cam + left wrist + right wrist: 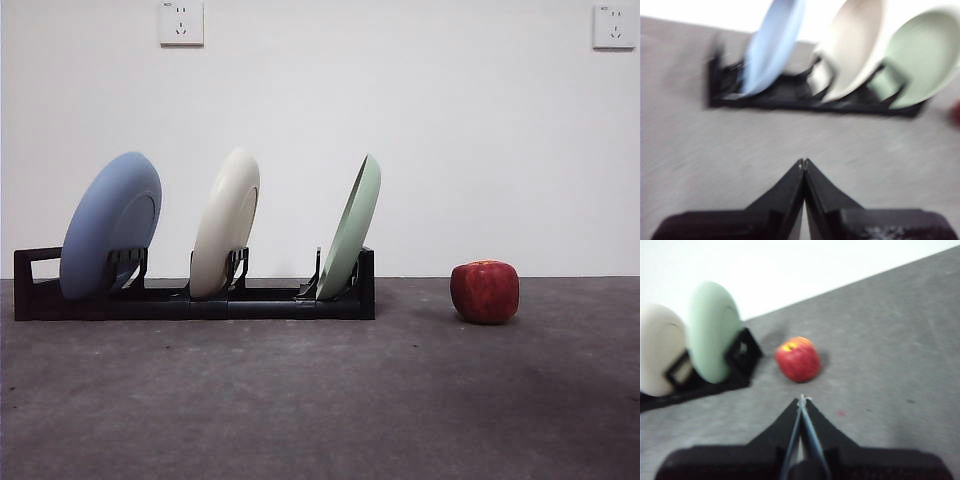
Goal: Take the yellow plate from the plate rack,put the plate on the table,take the apple from the table,put the apple in the plate
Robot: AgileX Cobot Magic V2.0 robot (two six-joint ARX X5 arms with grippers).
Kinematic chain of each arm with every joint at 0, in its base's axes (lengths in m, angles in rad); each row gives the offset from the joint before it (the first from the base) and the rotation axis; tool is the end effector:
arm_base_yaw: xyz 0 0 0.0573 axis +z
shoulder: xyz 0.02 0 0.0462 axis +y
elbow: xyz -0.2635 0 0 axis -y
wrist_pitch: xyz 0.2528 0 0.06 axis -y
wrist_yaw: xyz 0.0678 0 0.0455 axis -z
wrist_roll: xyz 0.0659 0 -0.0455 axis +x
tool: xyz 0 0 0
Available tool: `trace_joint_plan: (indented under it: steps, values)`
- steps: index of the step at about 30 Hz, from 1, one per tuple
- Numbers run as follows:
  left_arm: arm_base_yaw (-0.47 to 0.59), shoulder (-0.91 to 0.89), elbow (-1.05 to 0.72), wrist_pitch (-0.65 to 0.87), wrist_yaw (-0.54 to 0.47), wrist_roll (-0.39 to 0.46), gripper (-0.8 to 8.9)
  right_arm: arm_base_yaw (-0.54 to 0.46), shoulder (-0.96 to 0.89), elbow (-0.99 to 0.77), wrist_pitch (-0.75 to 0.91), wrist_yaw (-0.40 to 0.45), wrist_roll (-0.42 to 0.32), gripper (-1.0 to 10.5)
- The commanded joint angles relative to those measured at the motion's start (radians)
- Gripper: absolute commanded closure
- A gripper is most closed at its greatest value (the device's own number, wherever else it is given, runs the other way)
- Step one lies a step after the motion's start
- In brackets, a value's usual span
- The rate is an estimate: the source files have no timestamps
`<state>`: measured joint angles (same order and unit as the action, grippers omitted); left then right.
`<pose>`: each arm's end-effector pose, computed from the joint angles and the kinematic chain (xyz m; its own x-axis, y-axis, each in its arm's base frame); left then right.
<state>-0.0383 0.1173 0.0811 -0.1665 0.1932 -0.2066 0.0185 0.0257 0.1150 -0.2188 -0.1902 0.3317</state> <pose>0.1423 -0.0181 0.1585 0.9532 -0.2287 -0.1976 0.1794 0.9544 -0.2388 0.1342 0.0149 0.1755 0.9701 0.2070 -0.1268 -0.1524 0.9258 0.3460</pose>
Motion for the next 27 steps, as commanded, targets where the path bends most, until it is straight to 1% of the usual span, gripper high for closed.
trace_joint_plan:
  steps: [1,3,5,11,14,17,22,24,27]
  values:
    - [0.003,0.016,0.028,0.018,0.088,-0.048,8.18,0.001,0.026,0.043,0.0,-0.034,0.036,9.6]
    - [0.003,0.035,0.054,0.018,0.143,-0.061,8.17,0.001,0.054,0.082,-0.006,-0.05,0.036,9.6]
    - [0.003,0.058,0.079,0.018,0.177,-0.063,8.17,0.001,0.085,0.124,-0.028,-0.05,0.036,9.6]
    - [0.002,0.179,0.187,0.018,0.23,-0.063,8.17,0.001,0.227,0.282,-0.13,-0.059,0.036,9.5]
    - [0.002,0.268,0.255,0.016,0.267,-0.063,8.17,0.001,0.309,0.362,-0.185,-0.065,0.034,9.5]
    - [0.002,0.375,0.342,-0.003,0.341,-0.063,8.17,0.001,0.395,0.444,-0.247,-0.072,0.031,9.5]
    - [0.002,0.565,0.506,-0.036,0.483,-0.063,8.17,0.001,0.533,0.581,-0.4,-0.072,0.032,9.5]
    - [0.002,0.635,0.567,-0.035,0.502,-0.062,8.16,0.001,0.576,0.628,-0.455,-0.072,0.032,9.5]
    - [0.002,0.727,0.639,-0.043,0.502,-0.063,8.16,0.001,0.629,0.673,-0.503,-0.071,0.032,9.5]
